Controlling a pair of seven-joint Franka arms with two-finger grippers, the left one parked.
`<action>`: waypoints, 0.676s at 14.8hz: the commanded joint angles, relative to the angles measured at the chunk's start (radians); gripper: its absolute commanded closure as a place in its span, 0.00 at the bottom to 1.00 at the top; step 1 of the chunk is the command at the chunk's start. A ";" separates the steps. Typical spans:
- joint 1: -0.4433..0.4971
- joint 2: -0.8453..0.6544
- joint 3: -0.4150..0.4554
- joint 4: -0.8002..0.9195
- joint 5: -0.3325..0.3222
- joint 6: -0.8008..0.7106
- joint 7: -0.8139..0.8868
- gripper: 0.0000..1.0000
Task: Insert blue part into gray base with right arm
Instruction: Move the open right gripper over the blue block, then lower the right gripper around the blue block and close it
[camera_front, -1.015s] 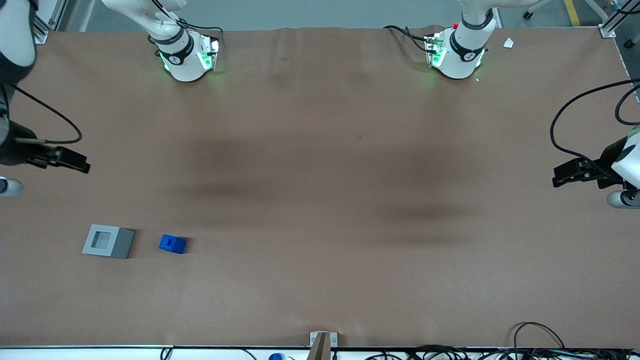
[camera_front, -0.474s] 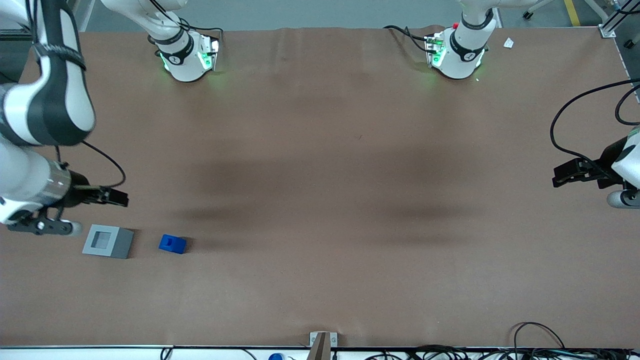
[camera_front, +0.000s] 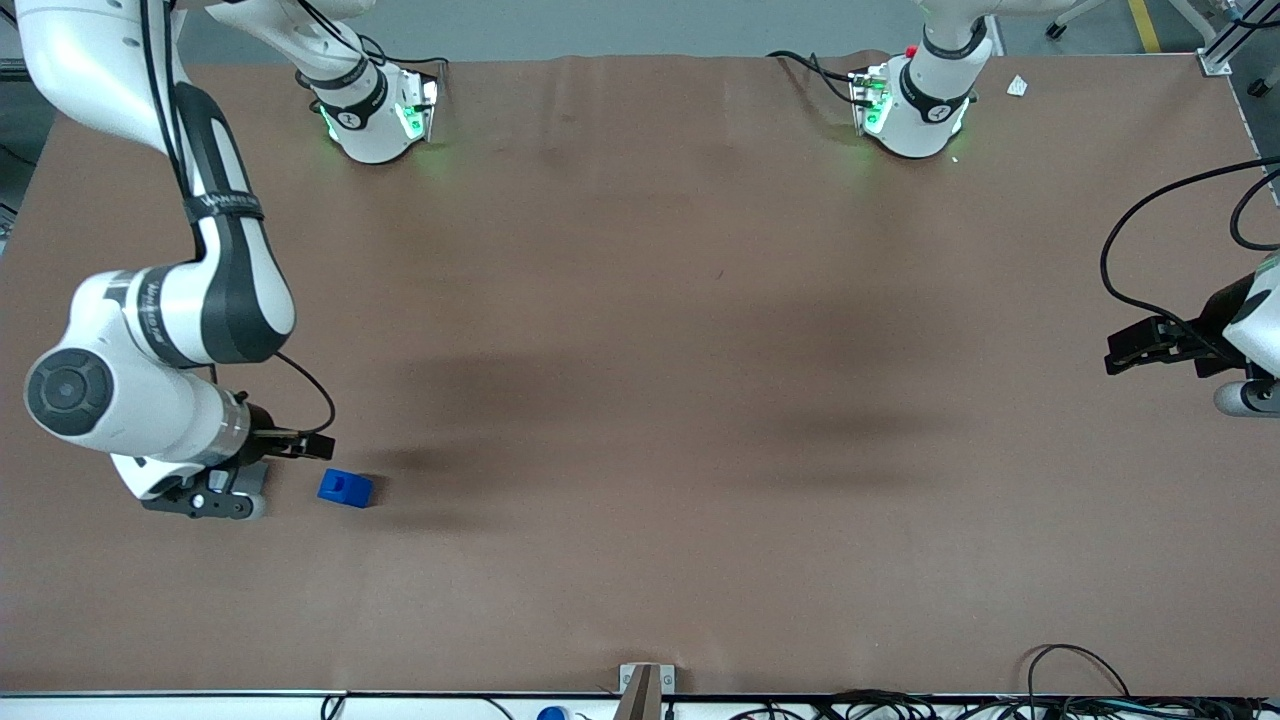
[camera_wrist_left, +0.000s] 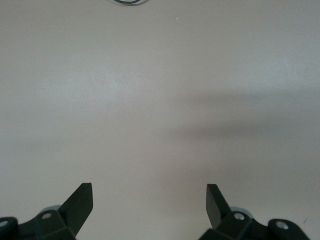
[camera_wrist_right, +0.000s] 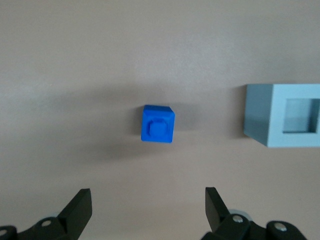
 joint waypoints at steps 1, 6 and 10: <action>-0.008 0.045 0.000 0.009 0.003 0.054 0.005 0.00; -0.005 0.085 0.003 0.003 0.008 0.122 -0.006 0.00; -0.012 0.108 0.003 0.002 0.015 0.137 -0.008 0.00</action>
